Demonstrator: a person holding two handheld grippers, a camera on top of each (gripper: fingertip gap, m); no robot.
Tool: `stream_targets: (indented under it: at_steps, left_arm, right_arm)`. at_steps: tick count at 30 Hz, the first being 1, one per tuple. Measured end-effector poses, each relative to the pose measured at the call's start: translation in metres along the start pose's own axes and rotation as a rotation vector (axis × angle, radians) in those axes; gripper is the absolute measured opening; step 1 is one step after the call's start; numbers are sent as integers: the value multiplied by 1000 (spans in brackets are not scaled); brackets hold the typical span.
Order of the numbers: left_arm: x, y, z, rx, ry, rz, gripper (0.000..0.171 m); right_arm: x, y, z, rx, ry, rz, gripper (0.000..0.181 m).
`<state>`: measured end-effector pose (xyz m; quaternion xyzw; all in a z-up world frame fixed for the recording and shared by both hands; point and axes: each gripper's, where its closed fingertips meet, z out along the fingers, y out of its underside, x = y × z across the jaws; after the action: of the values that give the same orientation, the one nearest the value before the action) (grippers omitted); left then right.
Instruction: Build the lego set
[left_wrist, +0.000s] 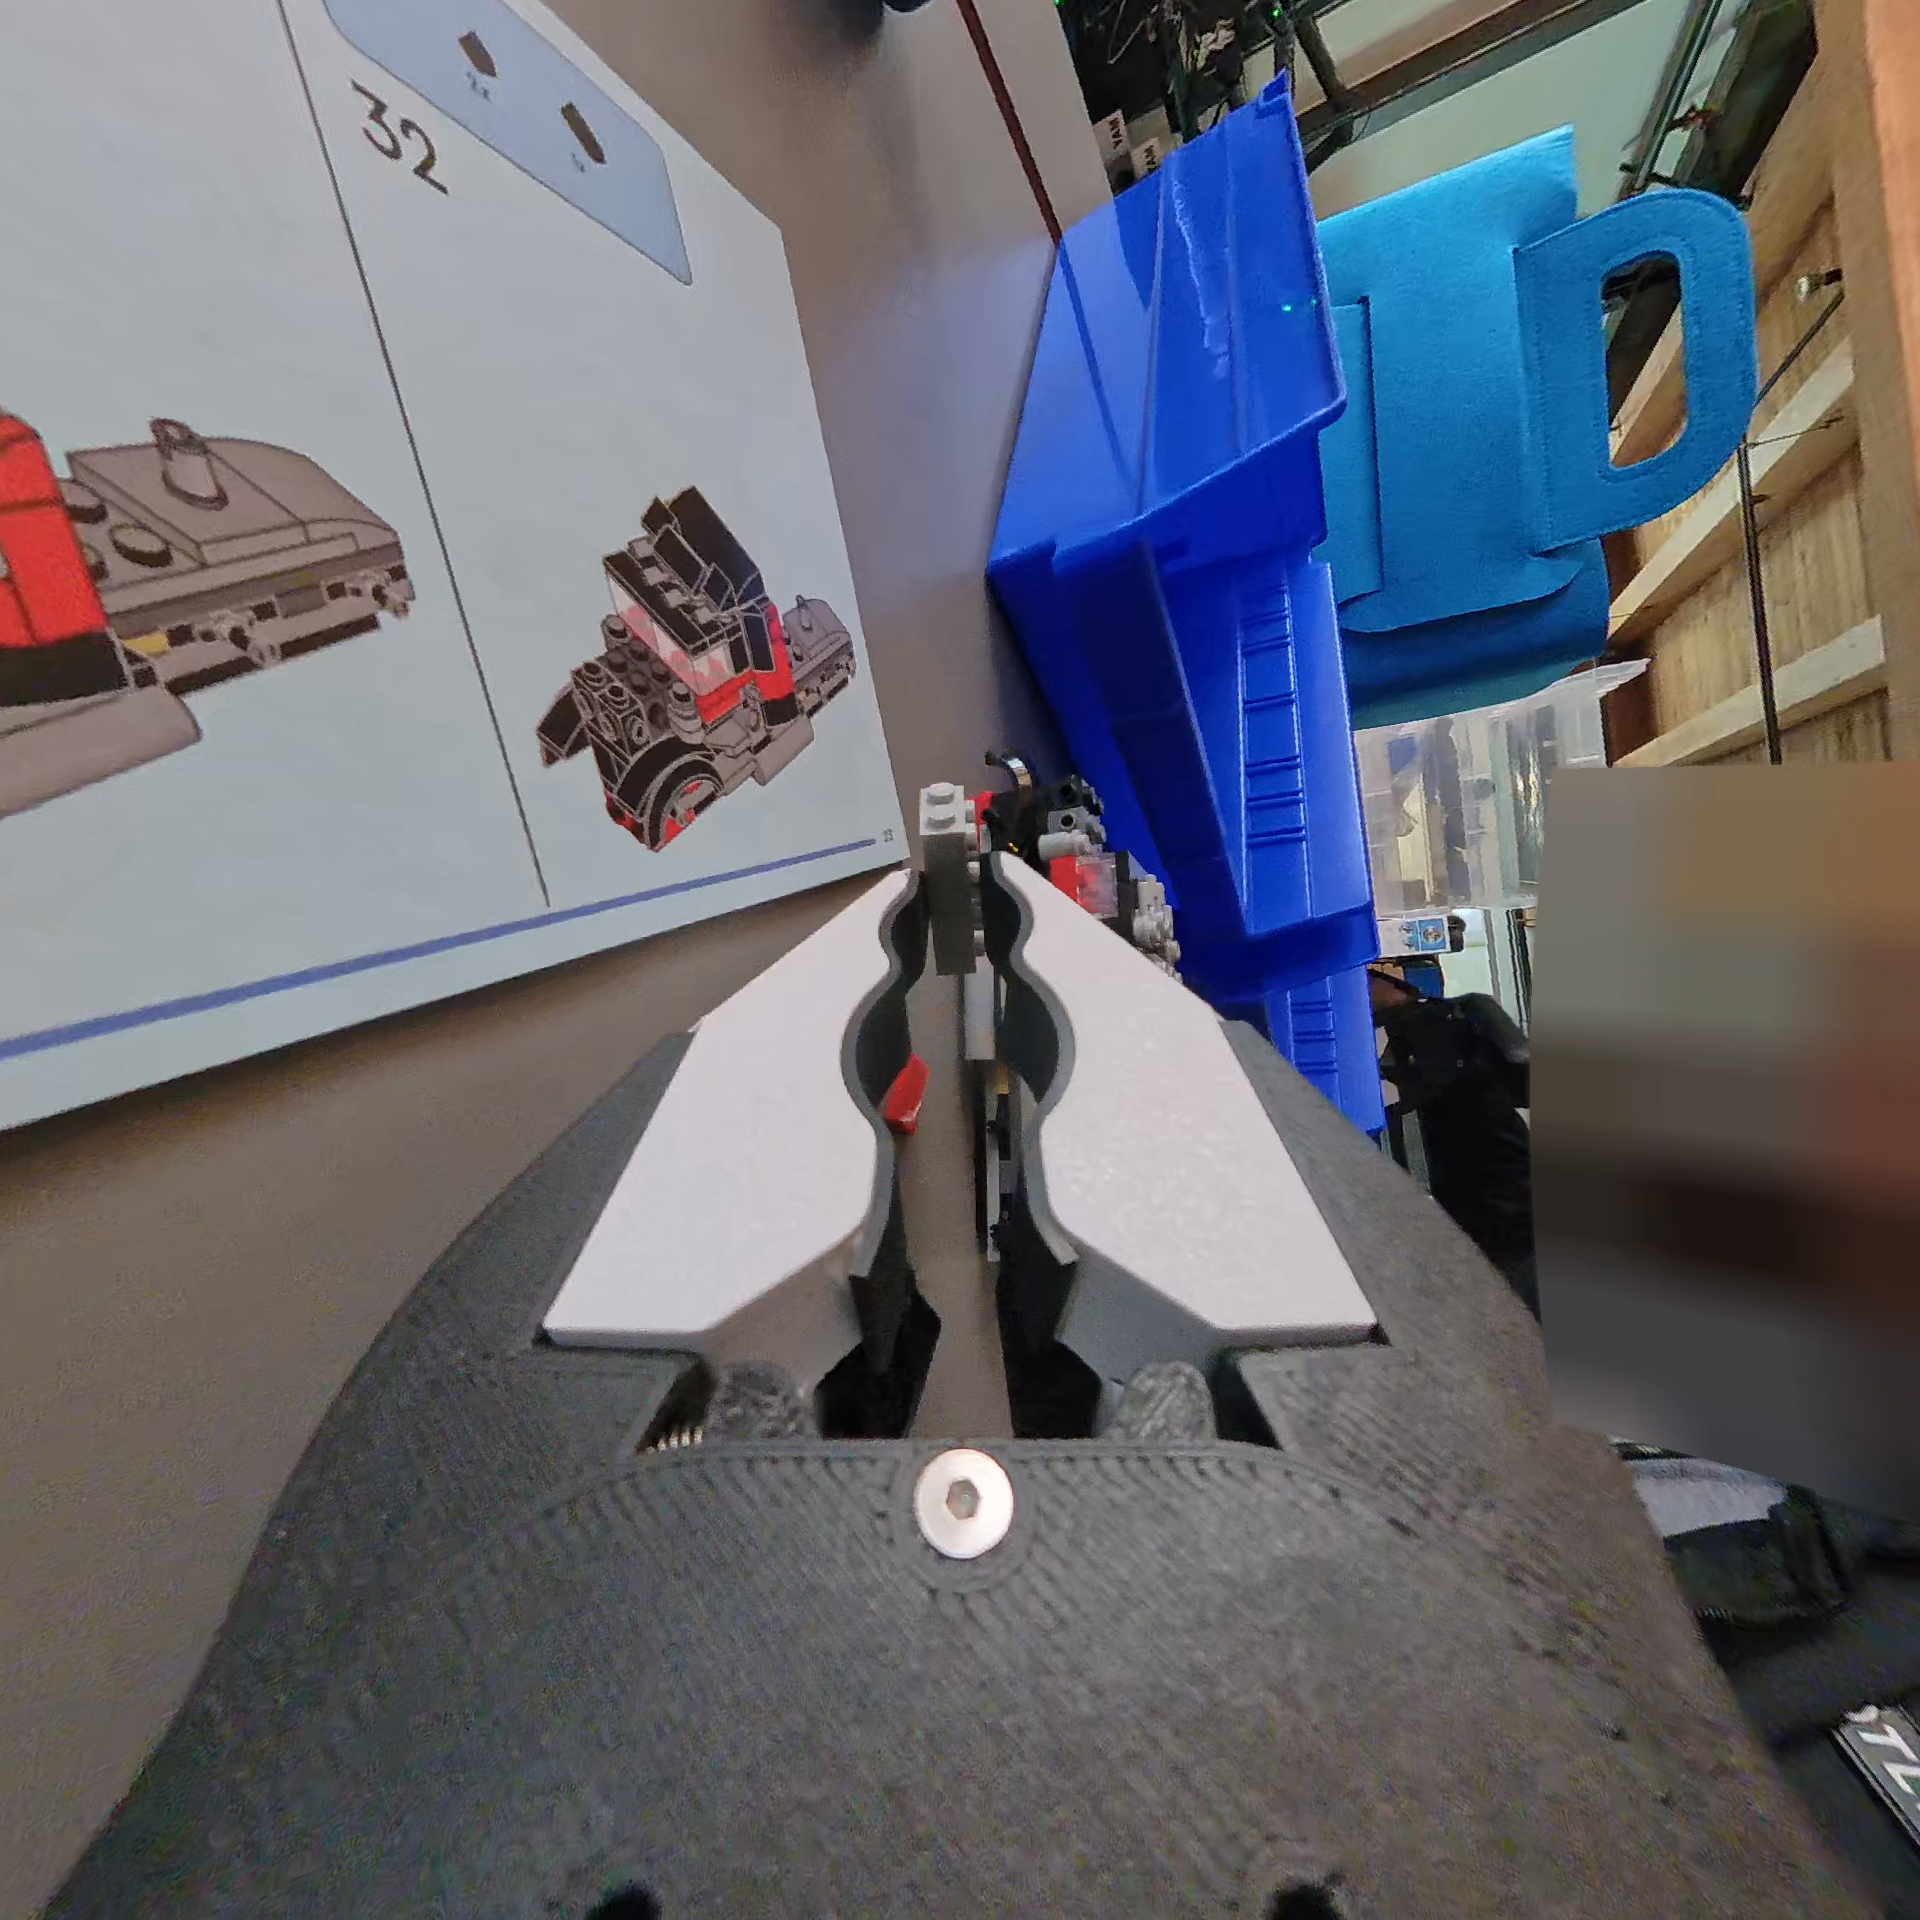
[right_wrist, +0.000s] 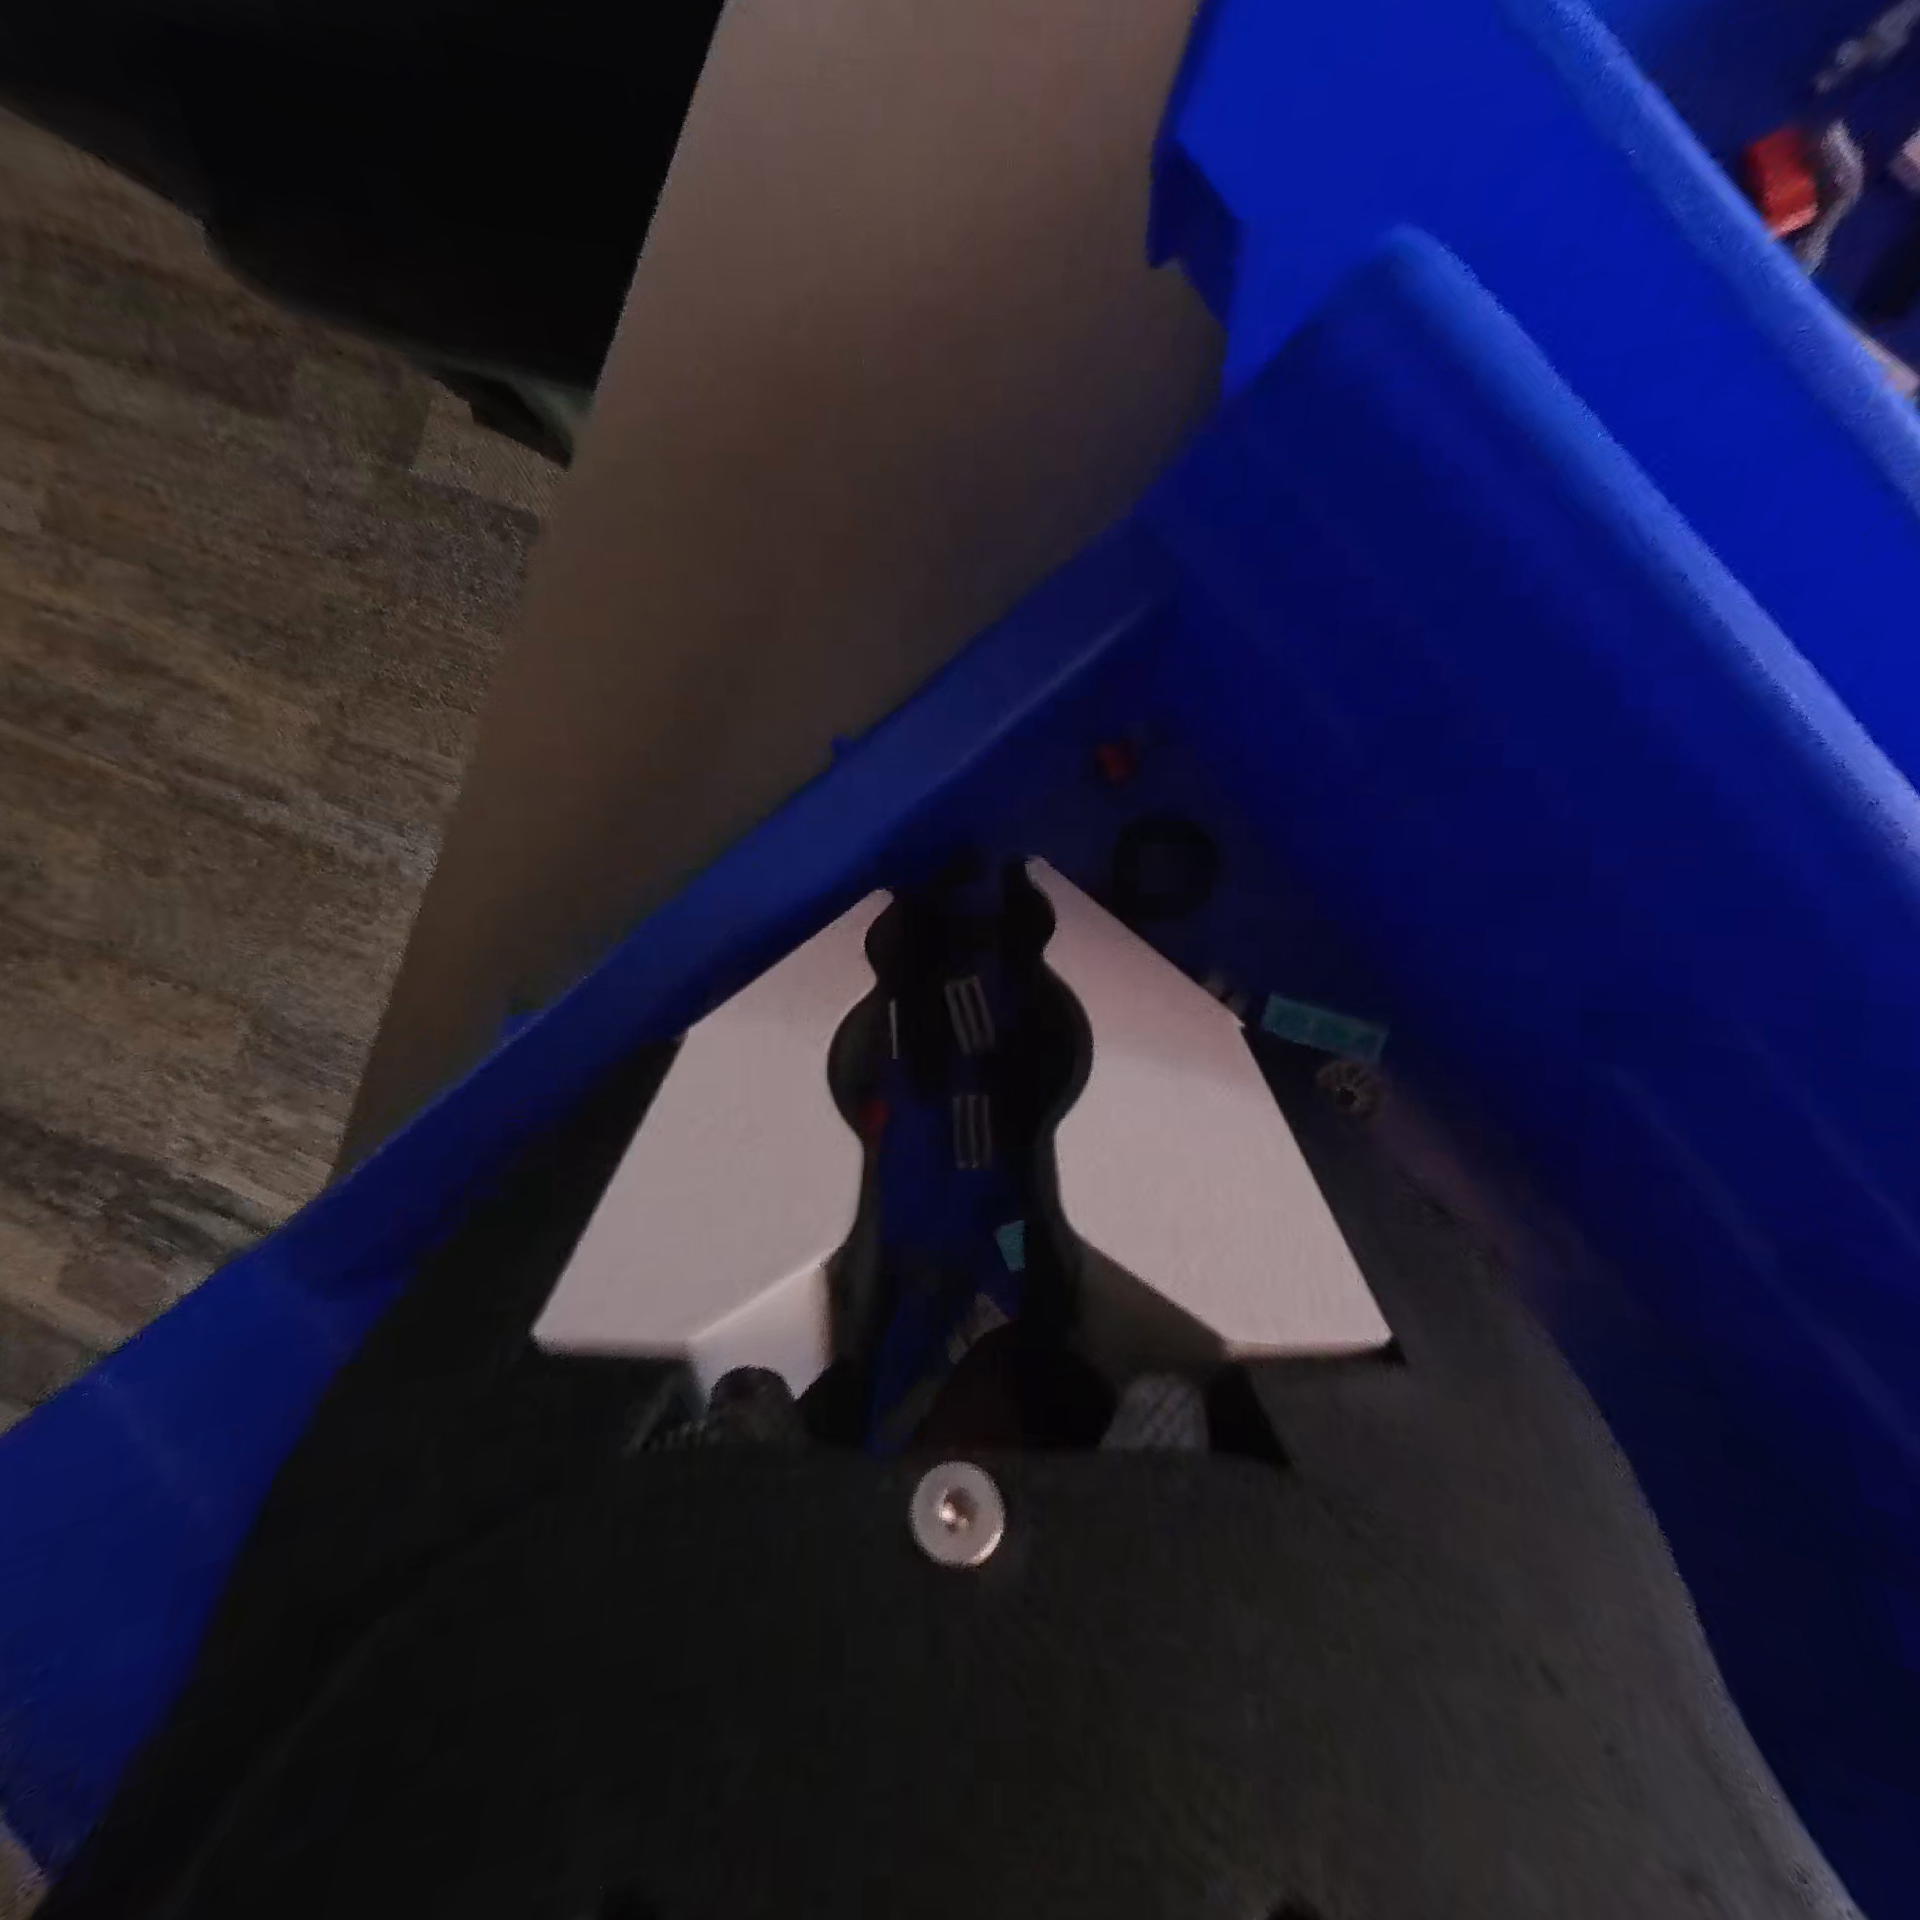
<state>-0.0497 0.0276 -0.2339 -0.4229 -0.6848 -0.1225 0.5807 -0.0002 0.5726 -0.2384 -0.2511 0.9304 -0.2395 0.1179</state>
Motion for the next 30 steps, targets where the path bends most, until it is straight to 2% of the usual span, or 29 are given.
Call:
stream_targets:
  at_steps: [7, 13, 19, 21, 30]
  left_arm:
    - [0, 0, -1, 7, -3, 4, 12]
    - [-1, -1, -3, 16, -8, 5, 12]
    - [0, 1, -1, 1, -6, 6, 12]
    - [0, 1, -1, 1, -6, 6, 12]
    - [-1, 1, 0, 1, -18, 16, 12]
  right_arm:
    - [-4, 4, 13, -21, -50, -98, 18]
    - [-3, 1, 16, 15, -62, -89, 8]
    - [13, -2, 17, 22, 45, -52, 5]
    - [16, 5, 16, -4, 76, -53, 6]
    - [13, -2, 17, 52, 109, -58, 18]
